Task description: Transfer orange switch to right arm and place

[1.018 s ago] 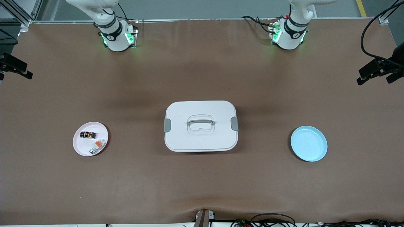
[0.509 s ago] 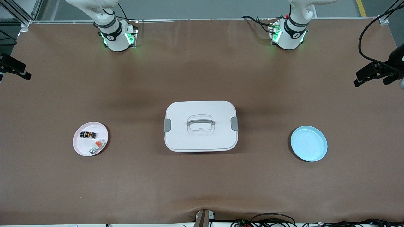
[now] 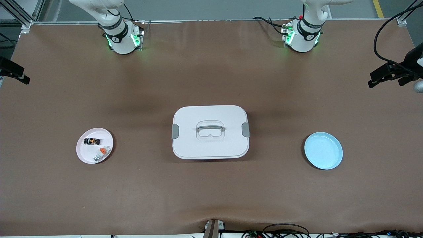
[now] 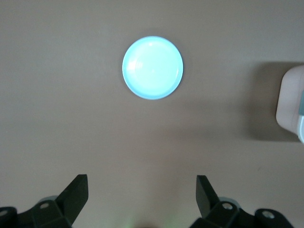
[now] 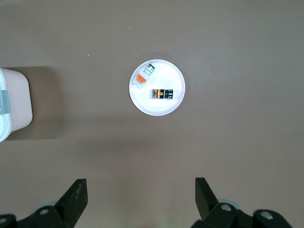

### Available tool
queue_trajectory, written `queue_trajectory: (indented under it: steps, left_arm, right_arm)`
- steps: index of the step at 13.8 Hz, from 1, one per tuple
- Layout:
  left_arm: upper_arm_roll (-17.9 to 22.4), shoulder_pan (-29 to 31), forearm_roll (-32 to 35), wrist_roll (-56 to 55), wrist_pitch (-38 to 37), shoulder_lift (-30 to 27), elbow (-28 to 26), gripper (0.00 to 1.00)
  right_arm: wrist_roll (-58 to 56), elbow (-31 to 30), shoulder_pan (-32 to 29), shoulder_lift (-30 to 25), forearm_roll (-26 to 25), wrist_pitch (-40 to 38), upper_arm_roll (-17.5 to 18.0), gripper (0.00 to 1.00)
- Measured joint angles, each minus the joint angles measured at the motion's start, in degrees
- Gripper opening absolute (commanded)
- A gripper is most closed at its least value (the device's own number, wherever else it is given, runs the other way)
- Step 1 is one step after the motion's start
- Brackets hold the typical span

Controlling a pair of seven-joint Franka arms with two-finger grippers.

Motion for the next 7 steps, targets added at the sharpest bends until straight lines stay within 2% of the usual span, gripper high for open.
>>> queue_trajectory:
  steps: [7]
  left_arm:
    - [0.0,0.0,0.0,0.0,-1.1,0.0,0.0,1.0]
  right_arm:
    - [0.0,0.0,0.0,0.1,0.0,0.1,0.0,1.0]
